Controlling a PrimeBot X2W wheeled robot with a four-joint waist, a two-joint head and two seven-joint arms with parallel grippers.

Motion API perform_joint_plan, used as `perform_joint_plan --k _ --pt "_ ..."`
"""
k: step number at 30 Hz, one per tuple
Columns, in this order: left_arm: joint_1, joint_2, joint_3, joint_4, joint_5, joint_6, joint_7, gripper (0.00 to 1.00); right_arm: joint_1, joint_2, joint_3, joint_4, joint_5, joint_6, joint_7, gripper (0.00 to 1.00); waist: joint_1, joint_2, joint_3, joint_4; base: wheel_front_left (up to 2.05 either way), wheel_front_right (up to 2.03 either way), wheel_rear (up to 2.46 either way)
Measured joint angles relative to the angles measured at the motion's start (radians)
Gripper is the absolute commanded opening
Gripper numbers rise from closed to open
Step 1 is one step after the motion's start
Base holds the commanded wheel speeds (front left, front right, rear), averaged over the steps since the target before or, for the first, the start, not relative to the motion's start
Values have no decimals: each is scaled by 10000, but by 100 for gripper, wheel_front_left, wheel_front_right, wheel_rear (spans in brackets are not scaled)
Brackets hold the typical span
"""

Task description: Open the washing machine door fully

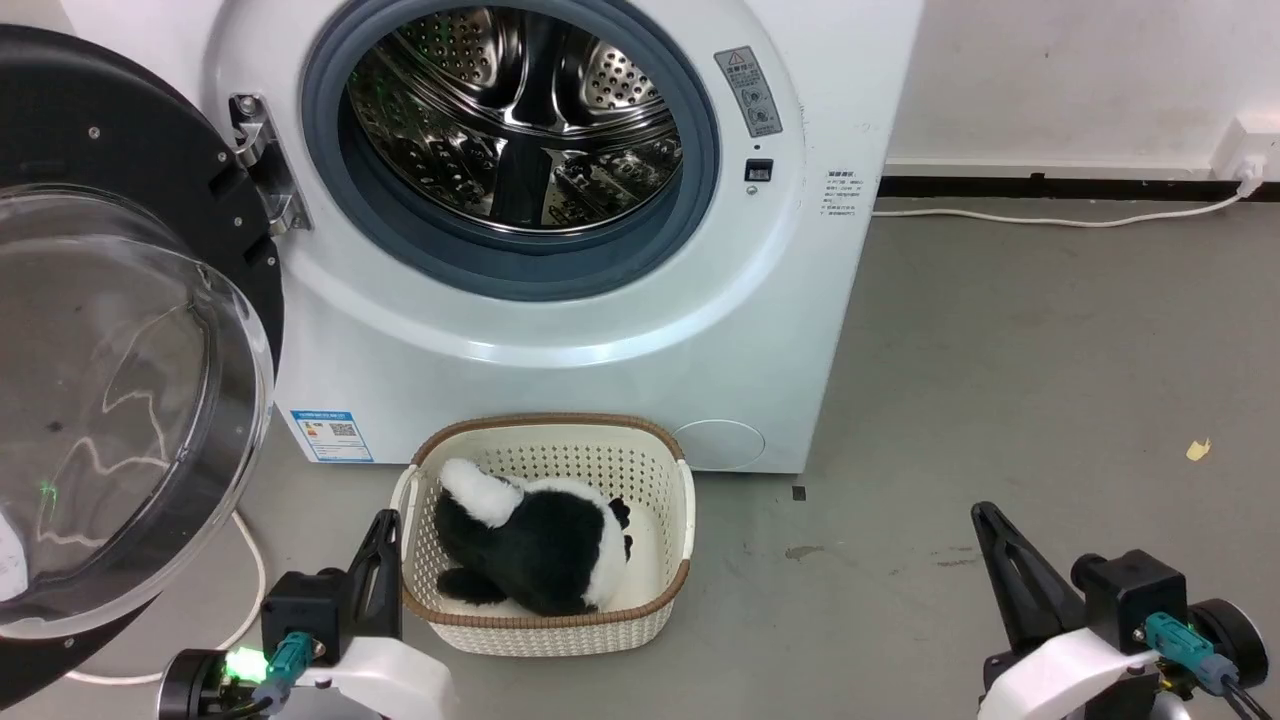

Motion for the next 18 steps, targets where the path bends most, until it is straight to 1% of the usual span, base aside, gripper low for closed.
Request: perform_joint_plan --k 18 --pt "-25 -19 84 -29 21 -2 73 0 -5 0 17 0 0 0 77 0 0 0 -1 -7 0 0 0"
